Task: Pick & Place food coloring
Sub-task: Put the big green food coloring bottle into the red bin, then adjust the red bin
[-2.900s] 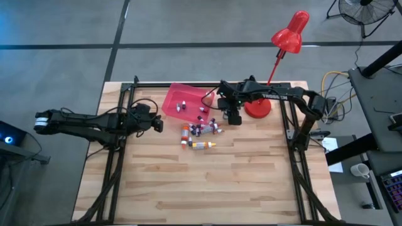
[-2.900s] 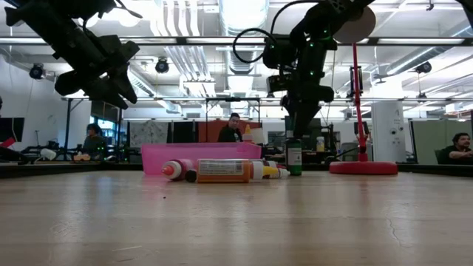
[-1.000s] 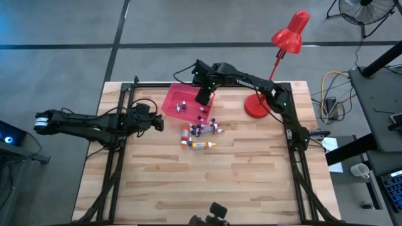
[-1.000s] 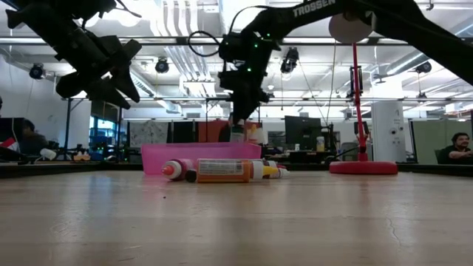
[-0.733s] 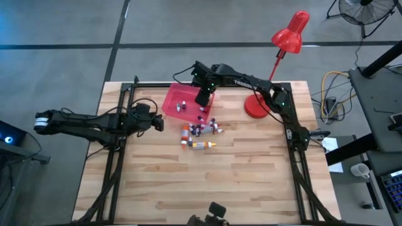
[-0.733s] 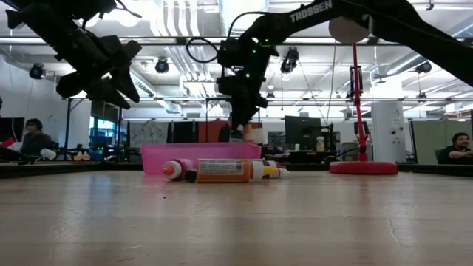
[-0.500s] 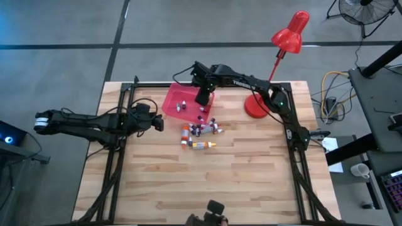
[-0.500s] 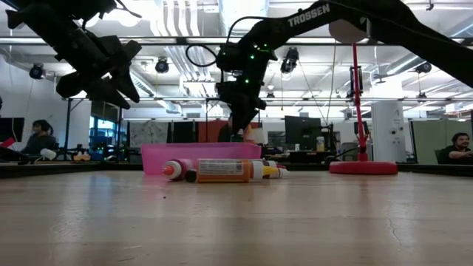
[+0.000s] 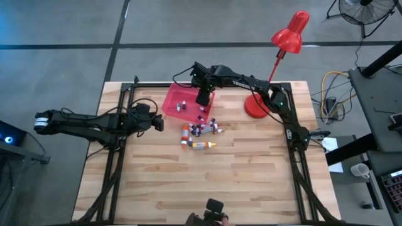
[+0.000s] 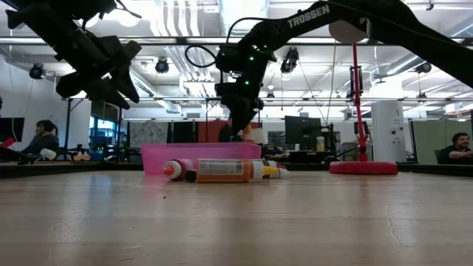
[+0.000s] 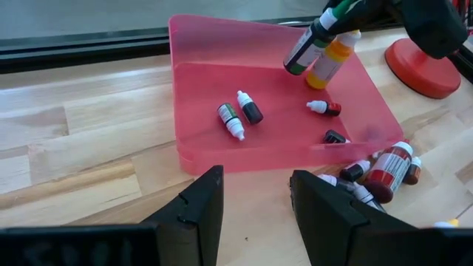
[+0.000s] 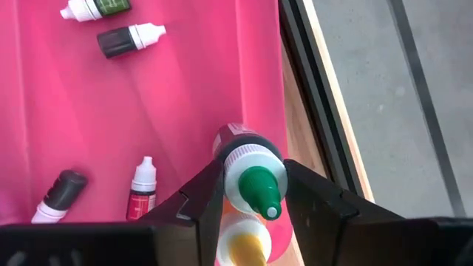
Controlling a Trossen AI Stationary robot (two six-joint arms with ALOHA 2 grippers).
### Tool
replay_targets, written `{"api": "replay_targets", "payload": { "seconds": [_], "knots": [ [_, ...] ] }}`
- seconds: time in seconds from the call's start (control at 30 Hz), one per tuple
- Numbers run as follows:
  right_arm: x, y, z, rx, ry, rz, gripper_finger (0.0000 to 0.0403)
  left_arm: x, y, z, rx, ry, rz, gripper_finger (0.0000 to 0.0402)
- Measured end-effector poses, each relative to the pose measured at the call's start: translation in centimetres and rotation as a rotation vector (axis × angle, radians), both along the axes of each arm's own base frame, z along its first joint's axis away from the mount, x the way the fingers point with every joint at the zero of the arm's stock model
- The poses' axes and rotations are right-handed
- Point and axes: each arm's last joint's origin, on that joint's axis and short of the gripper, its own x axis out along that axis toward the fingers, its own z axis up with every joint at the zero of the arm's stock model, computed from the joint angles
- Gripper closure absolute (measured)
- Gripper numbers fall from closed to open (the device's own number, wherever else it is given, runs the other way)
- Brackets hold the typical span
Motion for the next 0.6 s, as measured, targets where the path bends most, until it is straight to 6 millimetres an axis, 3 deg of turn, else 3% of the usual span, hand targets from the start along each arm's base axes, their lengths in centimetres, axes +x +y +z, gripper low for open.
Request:
{"api": "replay_targets", "payload": {
  "seconds": [0.37, 0.6],
  "knots": [
    [-0.1, 0.0, 0.1, 0.011, -0.013, -0.041, 0.0192, 0.0, 0.0, 0.0, 0.0, -0.001, 0.0, 0.0271],
    [-0.6, 0.3, 2.4, -0.02, -0.059, -0.025, 0.0177, 0.0, 0.2, 0.0, -0.017, -0.022, 0.029, 0.0271]
  ]
}}
